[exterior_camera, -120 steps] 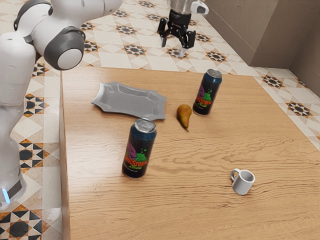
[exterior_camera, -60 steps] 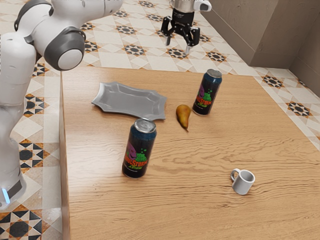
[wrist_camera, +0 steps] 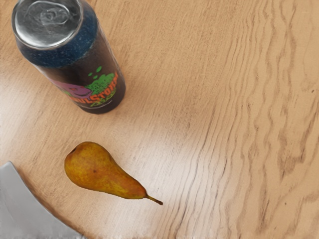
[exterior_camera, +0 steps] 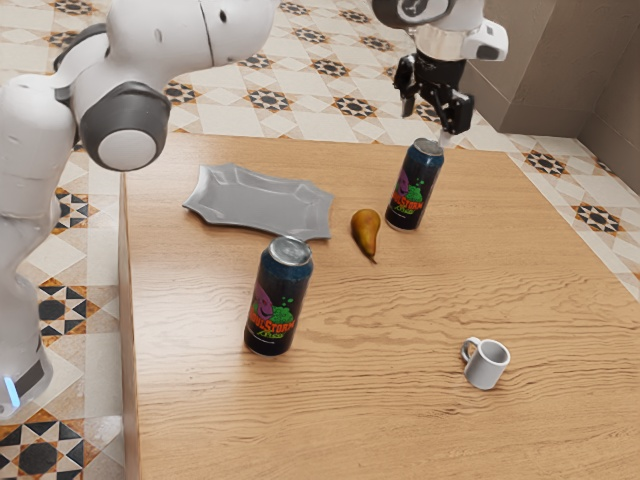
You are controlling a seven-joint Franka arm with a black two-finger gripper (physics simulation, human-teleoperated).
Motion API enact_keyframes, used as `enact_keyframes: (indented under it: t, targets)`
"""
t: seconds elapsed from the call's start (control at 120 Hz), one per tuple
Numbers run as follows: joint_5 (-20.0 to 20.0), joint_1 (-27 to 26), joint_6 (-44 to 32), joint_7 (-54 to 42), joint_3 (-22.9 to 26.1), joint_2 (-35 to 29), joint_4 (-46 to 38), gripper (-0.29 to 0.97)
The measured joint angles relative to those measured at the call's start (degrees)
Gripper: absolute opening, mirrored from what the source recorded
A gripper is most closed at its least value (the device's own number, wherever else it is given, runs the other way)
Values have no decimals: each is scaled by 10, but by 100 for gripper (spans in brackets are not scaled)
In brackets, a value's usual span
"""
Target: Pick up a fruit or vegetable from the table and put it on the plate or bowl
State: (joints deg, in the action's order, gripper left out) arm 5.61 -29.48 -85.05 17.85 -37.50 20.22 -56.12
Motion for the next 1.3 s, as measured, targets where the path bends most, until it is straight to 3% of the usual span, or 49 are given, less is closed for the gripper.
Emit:
enact_keyframes:
  t: [0.175,0.392,0.608,0.883,0.95,1.092,1.3]
  targets:
    - [116,55,-7,4,11,35,-5,68]
    - [158,91,6,8,15,70,-20,68]
    - [158,133,20,6,9,71,-52,68]
    - [109,189,26,-16,5,59,-85,68]
    - [103,164,26,-23,-1,3,-146,68]
    - [84,34,12,-29,-99,-69,-258,68]
    - [71,14,-21,-35,-124,-99,-319,68]
